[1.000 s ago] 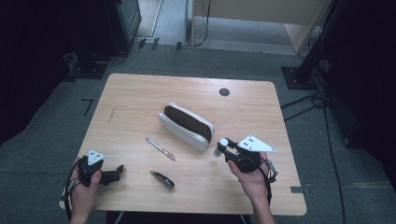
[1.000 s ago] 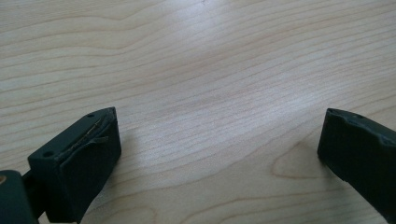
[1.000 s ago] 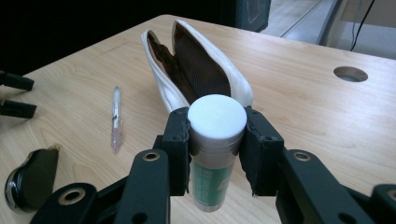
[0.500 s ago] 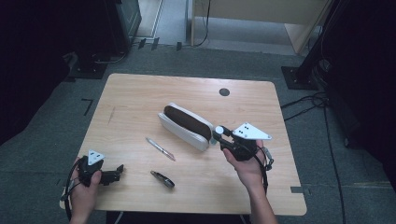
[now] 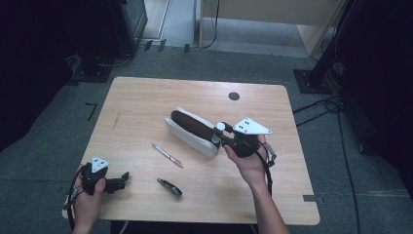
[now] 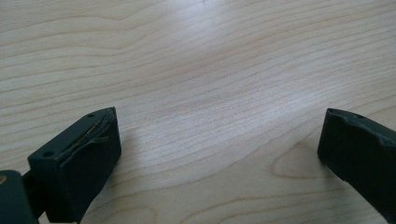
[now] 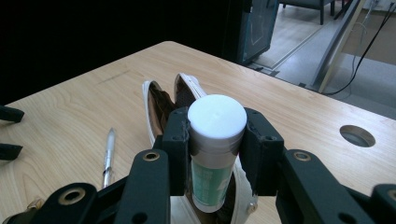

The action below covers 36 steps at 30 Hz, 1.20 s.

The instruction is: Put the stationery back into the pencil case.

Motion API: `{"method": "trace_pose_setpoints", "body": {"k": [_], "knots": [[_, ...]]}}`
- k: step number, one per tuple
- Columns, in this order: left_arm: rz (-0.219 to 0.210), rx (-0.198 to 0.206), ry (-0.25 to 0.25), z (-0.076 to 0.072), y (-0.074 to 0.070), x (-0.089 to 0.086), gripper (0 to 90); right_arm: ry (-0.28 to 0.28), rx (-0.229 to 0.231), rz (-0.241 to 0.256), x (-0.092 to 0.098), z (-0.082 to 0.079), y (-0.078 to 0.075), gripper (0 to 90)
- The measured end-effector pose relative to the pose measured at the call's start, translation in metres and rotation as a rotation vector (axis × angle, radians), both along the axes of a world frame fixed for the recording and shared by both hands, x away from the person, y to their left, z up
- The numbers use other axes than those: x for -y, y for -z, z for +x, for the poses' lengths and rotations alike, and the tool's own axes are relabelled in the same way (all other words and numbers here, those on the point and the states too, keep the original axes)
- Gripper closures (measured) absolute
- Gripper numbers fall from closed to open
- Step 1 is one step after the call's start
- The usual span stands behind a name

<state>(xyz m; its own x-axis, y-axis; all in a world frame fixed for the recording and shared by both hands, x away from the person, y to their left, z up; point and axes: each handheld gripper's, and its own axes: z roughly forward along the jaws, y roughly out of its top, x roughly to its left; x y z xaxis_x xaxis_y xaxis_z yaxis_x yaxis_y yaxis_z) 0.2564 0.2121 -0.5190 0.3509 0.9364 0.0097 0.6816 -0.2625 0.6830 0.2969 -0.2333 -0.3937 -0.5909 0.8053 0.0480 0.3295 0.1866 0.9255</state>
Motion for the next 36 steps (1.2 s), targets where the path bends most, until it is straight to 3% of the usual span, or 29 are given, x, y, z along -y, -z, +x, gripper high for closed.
{"method": "trace_pose_setpoints", "body": {"k": [14,23,36], "knots": [[0.000,0.000,0.000,0.000,0.000,0.000,0.0,-0.018,-0.033,-0.021,-0.017,0.017,0.012,65.6],[0.001,0.000,0.000,0.000,0.000,0.000,0.0,-0.034,-0.103,-0.044,-0.020,0.025,0.023,65.4],[0.000,0.000,0.000,0.000,0.000,0.000,0.0,-0.045,-0.143,-0.053,-0.023,0.031,0.033,65.1]]}}
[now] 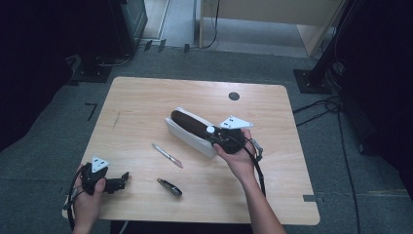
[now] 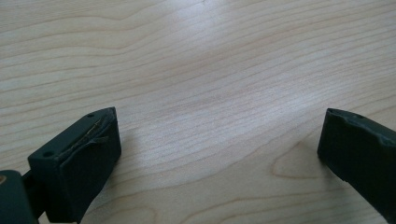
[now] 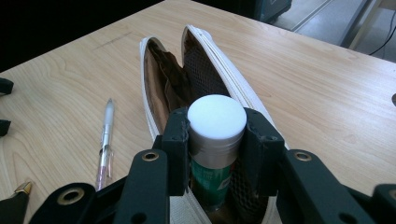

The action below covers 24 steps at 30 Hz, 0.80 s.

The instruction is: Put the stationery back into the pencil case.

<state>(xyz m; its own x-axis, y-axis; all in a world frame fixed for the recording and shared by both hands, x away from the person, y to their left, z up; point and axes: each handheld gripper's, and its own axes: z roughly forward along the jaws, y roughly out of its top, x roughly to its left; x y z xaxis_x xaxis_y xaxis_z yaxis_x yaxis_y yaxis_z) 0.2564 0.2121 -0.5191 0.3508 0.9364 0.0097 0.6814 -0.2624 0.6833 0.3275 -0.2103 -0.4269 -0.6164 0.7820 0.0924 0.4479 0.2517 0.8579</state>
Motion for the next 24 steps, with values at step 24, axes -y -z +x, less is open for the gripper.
{"method": "trace_pose_setpoints", "body": {"k": [24], "knots": [[0.000,0.000,0.000,0.0000,0.0000,0.0000,0.0,0.009,0.002,0.024,0.0082,-0.0044,-0.0023,78.8]]}}
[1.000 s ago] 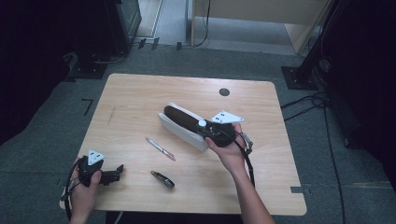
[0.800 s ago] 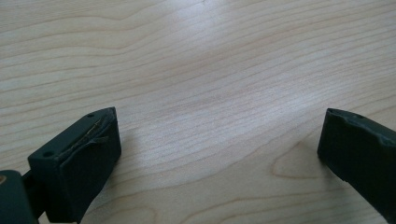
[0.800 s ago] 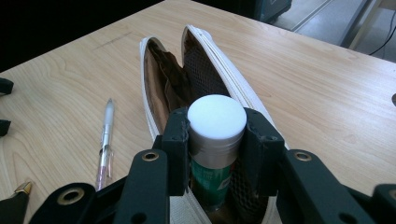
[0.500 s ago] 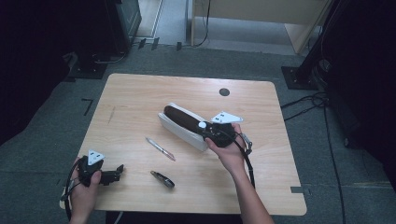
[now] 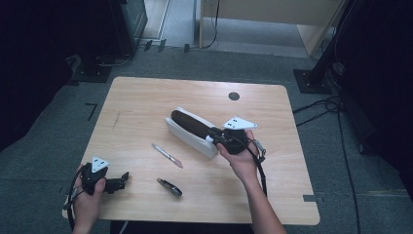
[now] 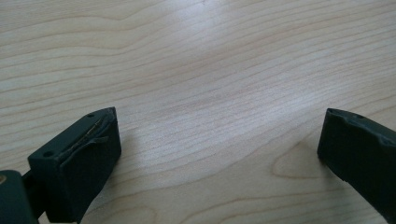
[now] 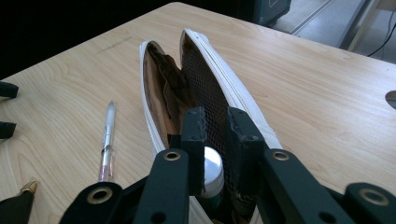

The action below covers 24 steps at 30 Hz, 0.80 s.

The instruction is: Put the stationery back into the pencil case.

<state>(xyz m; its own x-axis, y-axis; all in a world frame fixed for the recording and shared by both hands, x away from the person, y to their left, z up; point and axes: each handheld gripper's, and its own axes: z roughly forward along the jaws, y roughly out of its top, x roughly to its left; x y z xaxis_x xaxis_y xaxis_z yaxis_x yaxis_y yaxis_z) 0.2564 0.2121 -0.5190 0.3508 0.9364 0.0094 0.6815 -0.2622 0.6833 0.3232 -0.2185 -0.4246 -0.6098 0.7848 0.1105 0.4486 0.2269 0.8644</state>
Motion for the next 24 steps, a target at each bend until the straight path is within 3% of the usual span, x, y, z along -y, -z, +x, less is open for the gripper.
{"method": "trace_pose_setpoints", "body": {"k": [4,13,18,24], "knots": [[0.000,0.000,0.000,0.000,0.000,0.000,0.0,0.003,0.015,0.015,0.002,-0.007,-0.003,82.1],[0.000,0.000,0.000,0.000,0.000,0.000,0.0,-0.018,0.047,0.040,0.000,-0.028,-0.009,79.9],[-0.001,0.000,0.000,0.000,0.000,0.000,0.0,-0.058,0.056,0.052,-0.013,-0.044,-0.006,79.3],[-0.001,0.000,0.000,0.000,0.000,0.000,0.0,-0.102,0.039,0.038,-0.032,-0.051,0.006,78.7]]}}
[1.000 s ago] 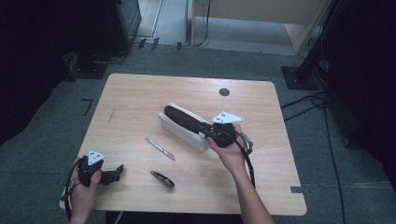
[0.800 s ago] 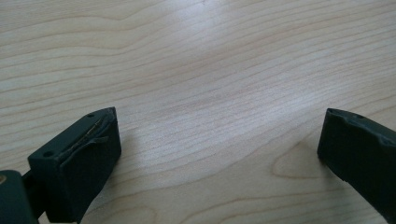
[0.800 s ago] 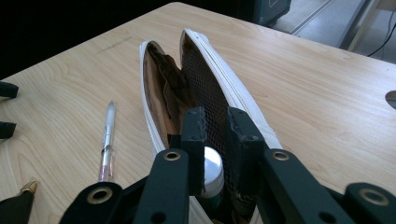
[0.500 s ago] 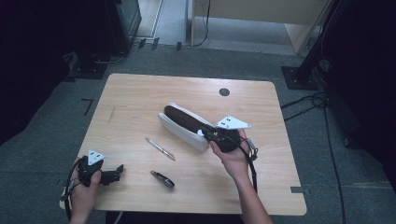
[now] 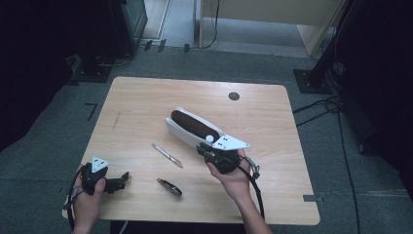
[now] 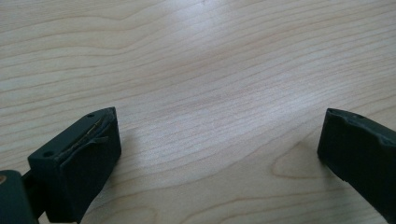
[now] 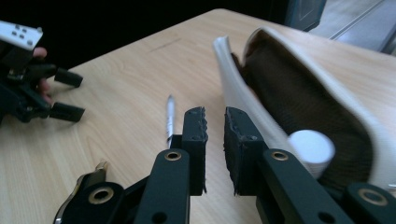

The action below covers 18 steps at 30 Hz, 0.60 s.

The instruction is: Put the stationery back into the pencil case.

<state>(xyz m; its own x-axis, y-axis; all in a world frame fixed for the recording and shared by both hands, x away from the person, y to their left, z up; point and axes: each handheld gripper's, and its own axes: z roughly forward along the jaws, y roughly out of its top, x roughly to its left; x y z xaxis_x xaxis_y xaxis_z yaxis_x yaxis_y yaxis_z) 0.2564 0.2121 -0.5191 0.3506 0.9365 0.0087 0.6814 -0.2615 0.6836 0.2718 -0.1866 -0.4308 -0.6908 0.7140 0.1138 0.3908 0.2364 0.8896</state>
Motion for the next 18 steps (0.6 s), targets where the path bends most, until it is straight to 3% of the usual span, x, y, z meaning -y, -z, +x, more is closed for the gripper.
{"method": "trace_pose_setpoints", "body": {"k": [10,18], "knots": [[0.000,0.000,0.000,0.000,0.000,0.000,0.0,-0.046,-0.032,-0.029,-0.031,0.000,0.022,78.7],[0.000,0.000,0.000,0.000,0.000,0.000,0.0,-0.057,-0.067,-0.052,-0.042,-0.001,0.040,77.1]]}}
